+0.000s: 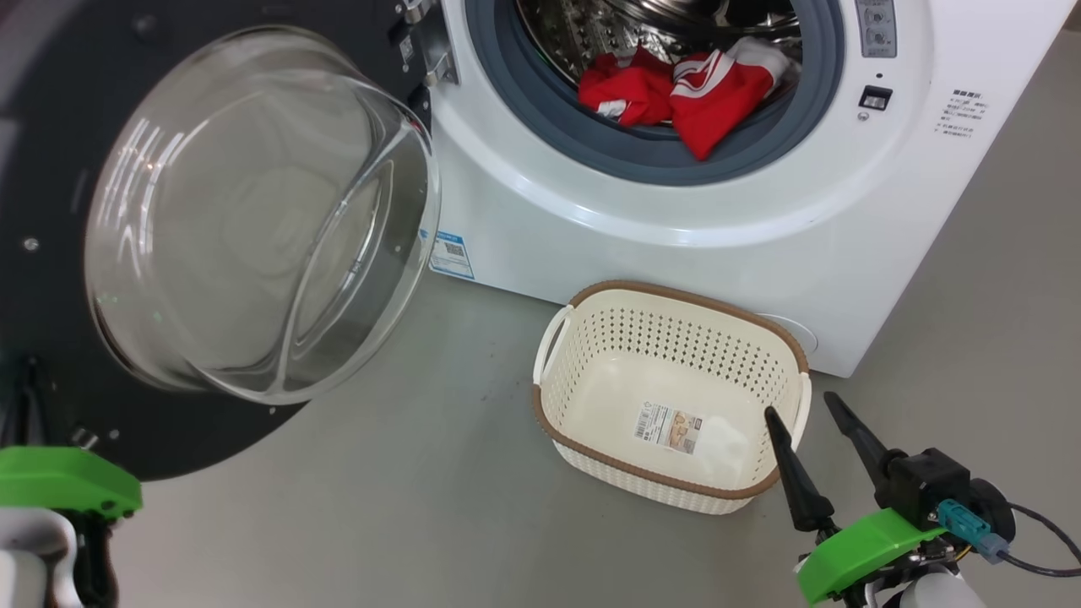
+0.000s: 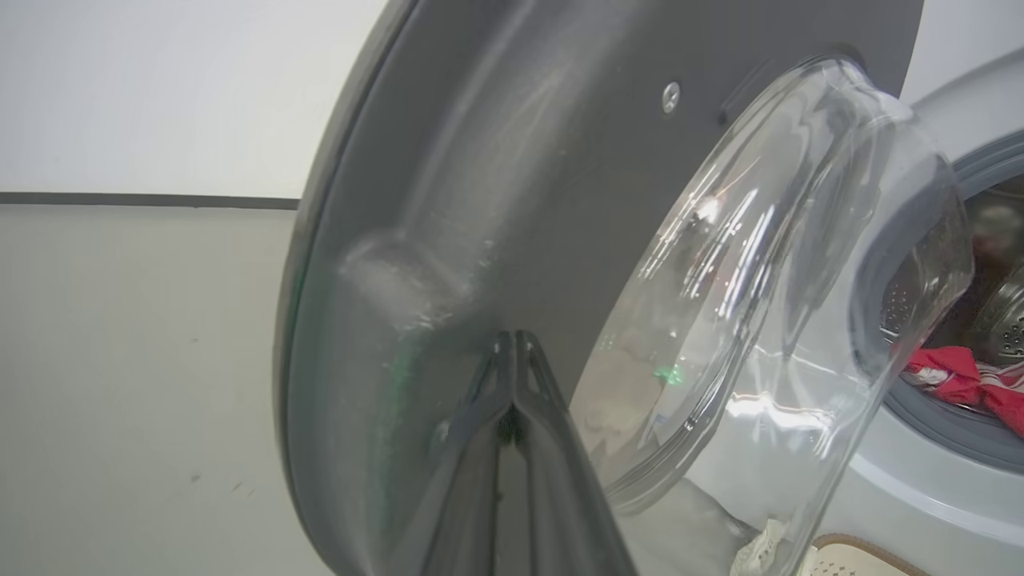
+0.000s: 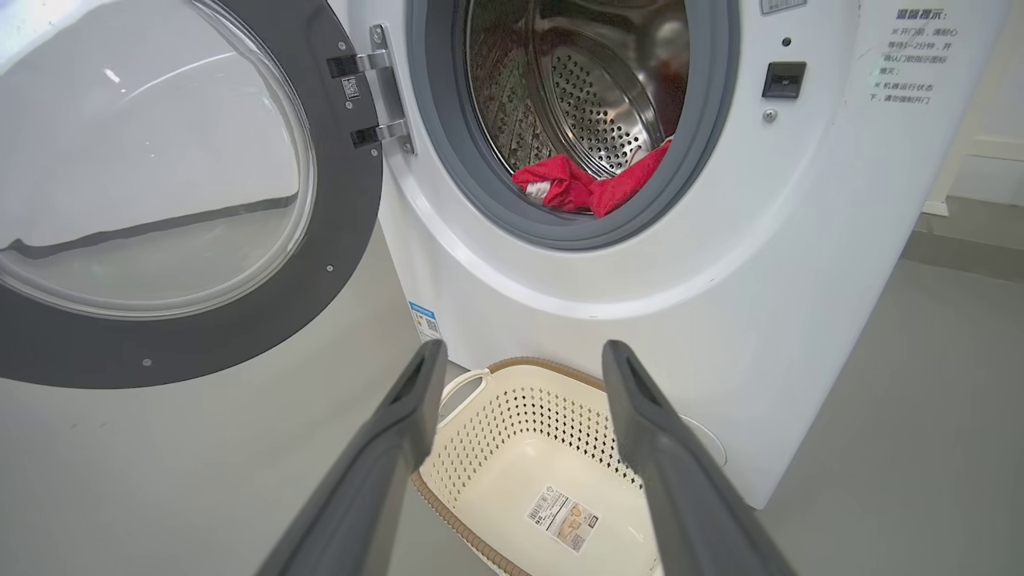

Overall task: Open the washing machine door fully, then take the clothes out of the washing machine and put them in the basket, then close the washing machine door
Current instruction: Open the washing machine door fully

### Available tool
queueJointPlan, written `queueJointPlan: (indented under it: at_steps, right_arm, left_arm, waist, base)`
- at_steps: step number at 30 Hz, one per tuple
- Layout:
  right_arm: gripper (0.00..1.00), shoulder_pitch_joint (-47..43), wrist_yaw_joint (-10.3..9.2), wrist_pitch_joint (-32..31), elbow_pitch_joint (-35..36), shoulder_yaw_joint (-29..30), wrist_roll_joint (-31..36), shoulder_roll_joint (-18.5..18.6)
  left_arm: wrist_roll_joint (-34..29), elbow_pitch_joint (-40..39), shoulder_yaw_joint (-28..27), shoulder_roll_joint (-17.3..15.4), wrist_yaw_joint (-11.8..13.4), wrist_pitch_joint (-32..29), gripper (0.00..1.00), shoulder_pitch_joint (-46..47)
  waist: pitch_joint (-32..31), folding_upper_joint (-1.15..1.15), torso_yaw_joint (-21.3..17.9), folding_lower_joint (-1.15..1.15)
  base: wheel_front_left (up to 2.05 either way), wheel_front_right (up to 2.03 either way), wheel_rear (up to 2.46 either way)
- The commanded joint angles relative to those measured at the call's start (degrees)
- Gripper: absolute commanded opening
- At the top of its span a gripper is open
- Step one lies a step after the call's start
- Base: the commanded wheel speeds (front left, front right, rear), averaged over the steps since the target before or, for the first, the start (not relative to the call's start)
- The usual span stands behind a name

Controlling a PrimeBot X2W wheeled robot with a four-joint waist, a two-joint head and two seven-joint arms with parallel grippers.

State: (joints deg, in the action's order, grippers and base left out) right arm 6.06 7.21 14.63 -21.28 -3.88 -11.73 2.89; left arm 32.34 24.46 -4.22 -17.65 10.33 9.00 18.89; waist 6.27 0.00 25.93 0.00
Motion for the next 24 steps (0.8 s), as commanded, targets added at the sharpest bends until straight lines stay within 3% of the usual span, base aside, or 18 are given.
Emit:
queueJointPlan:
  at_steps: [1, 14, 24]
  right_arm:
    - [1.0, 2.01, 0.28, 0.37, 0.98, -0.6, 0.89, 0.05]
    - [1.0, 4.23, 0.28, 0.37, 0.12, -1.18, 1.55, 1.73]
    - [1.0, 4.04, 0.28, 0.37, -0.23, -1.19, 0.73, 2.04]
  left_arm:
    - [0.35, 0.45, -3.12, -4.01, -0.57, 0.77, 0.0, 3.84]
    - [2.36, 10.51, -6.06, -6.36, -1.79, 3.93, 0.0, 10.26]
    - [0.45, 14.09, -4.57, -7.38, -1.81, 4.83, 0.0, 11.74]
  waist:
    - [0.65, 0.0, -0.09, 0.0]
    - [3.02, 0.0, -1.39, 0.0]
    - [2.63, 0.0, -1.93, 0.0]
  base:
    - [0.0, 0.0, 0.0]
    - [0.0, 0.0, 0.0]
    - [0.0, 0.0, 0.0]
